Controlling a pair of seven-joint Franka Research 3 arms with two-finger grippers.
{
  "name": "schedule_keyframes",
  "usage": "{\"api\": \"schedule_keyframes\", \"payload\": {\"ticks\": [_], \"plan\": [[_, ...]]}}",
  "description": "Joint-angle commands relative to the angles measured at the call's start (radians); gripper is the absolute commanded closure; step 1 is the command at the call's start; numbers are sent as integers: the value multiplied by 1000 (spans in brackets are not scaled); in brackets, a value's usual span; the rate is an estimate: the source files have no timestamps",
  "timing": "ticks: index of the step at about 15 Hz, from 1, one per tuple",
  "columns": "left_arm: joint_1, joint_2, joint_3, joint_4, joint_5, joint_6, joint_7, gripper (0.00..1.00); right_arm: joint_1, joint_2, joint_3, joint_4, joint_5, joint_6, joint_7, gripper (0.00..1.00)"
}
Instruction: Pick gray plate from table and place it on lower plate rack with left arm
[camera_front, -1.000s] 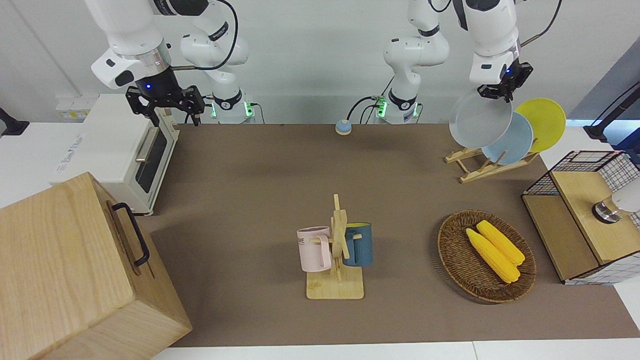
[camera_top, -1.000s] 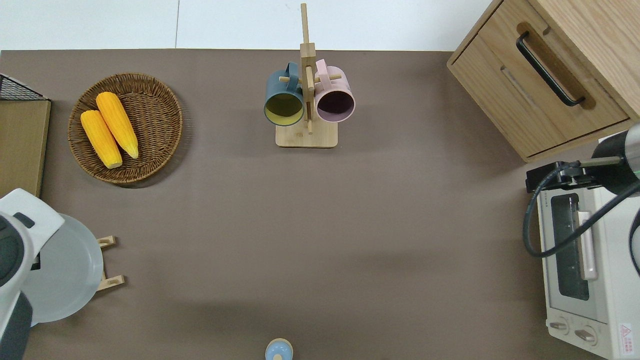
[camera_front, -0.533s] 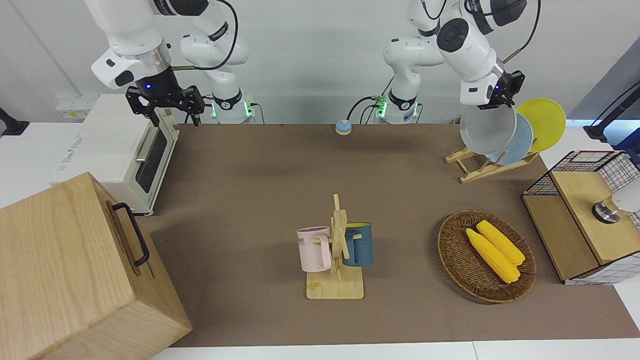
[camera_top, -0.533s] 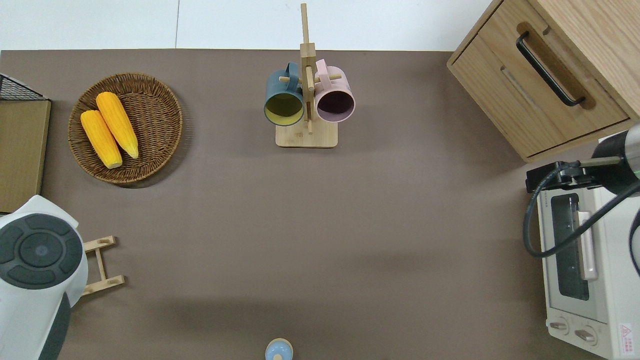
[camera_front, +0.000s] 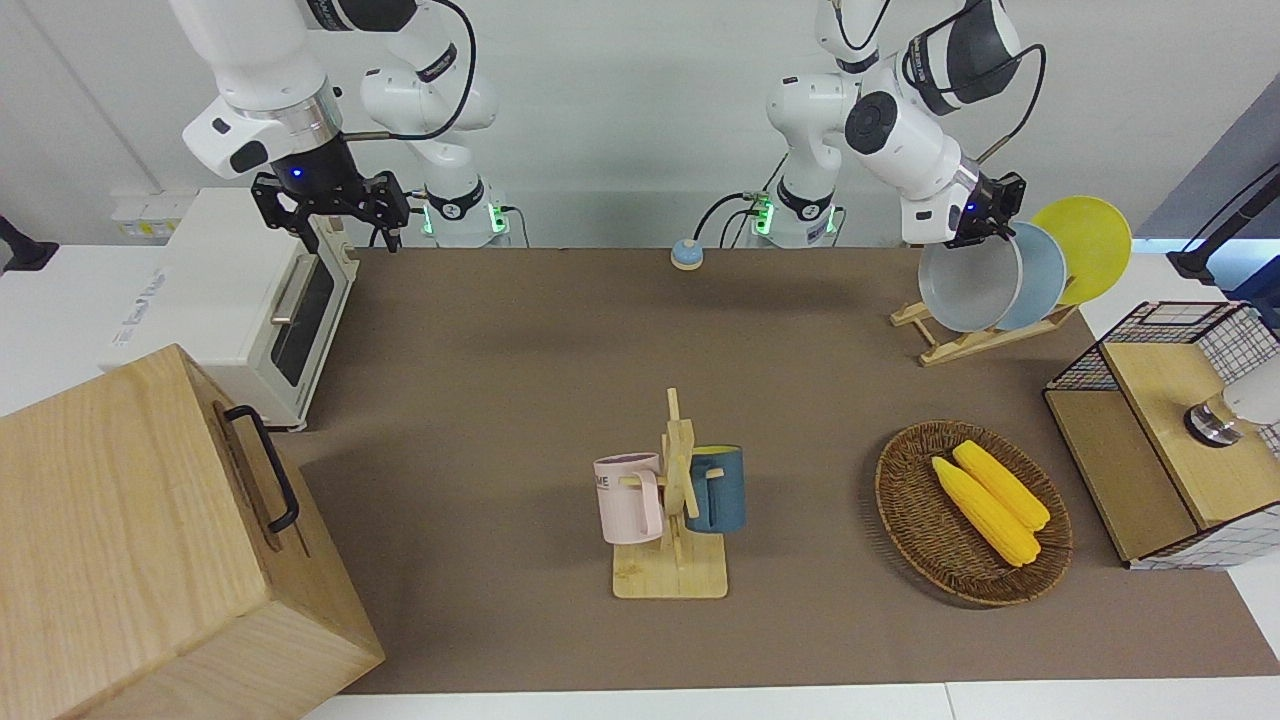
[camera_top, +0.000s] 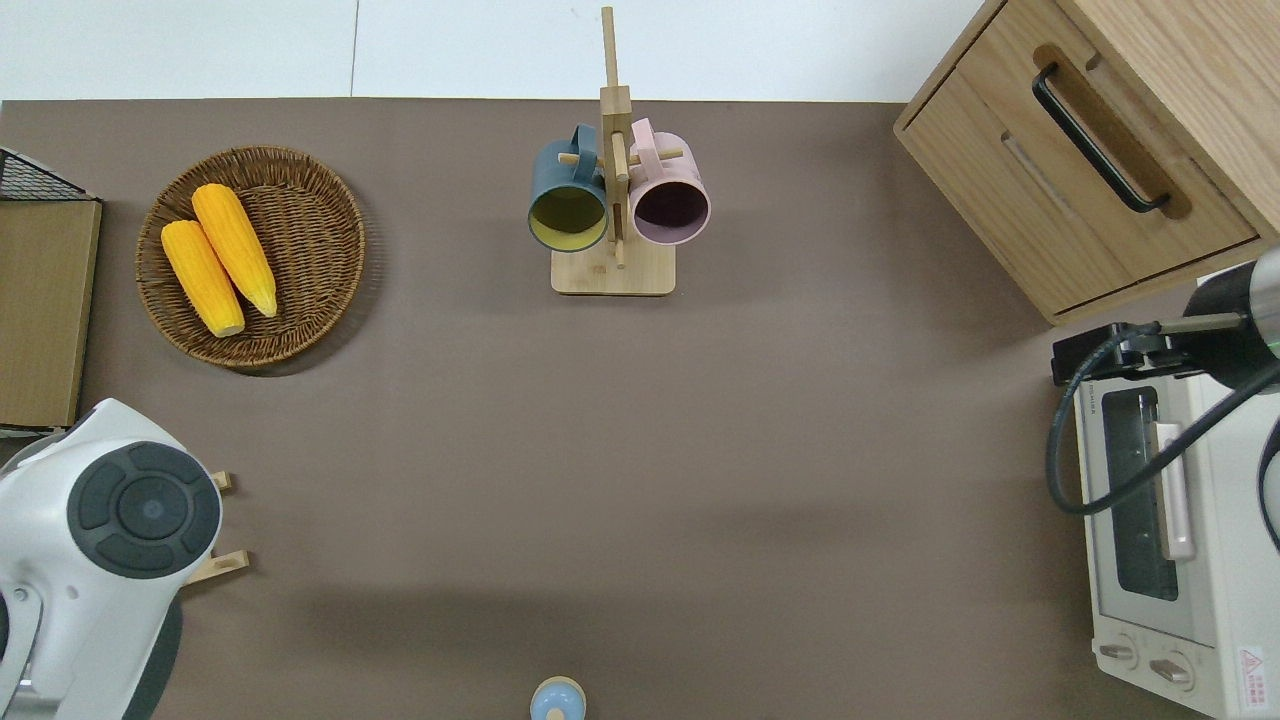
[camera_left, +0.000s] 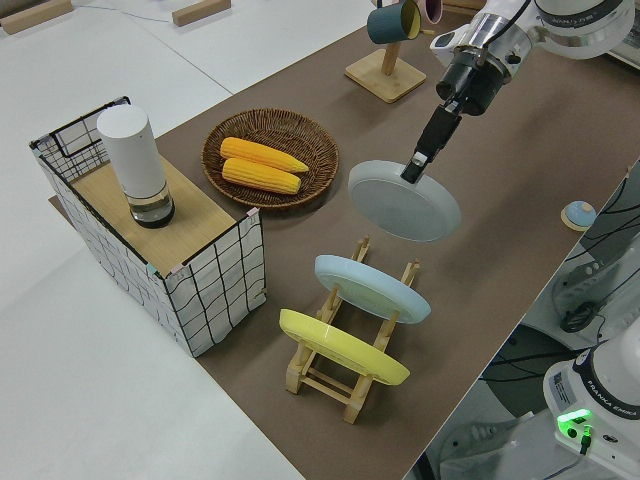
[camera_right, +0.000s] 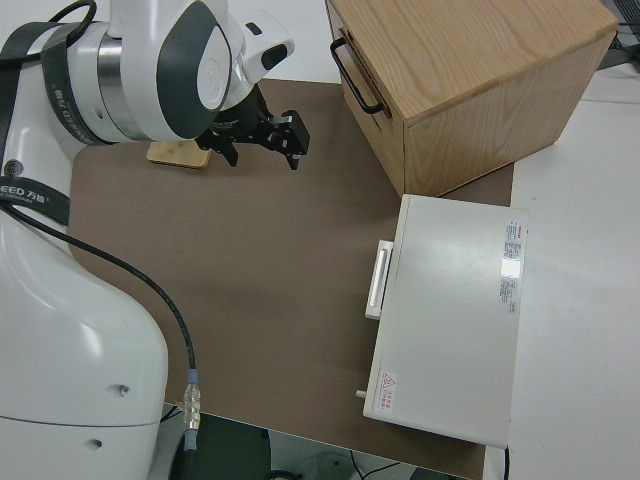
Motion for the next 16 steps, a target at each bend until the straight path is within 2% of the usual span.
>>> {"api": "schedule_keyframes", "payload": {"ticks": [1,6,9,16], "plan": [[0,-24,4,-74,50,58,-71,1000,7,0,-6,6,3,-1,4,17],[-1,-24,4,-147,109,85,-164,1000,7,0,-6,6,3,-1,4,17],[-1,-24,4,-175,132,85,-175,1000,7,0,-6,6,3,-1,4,17],[-9,-19,3,-227,132,91,-252,1000,7,0,-6,6,3,-1,4,17]]}}
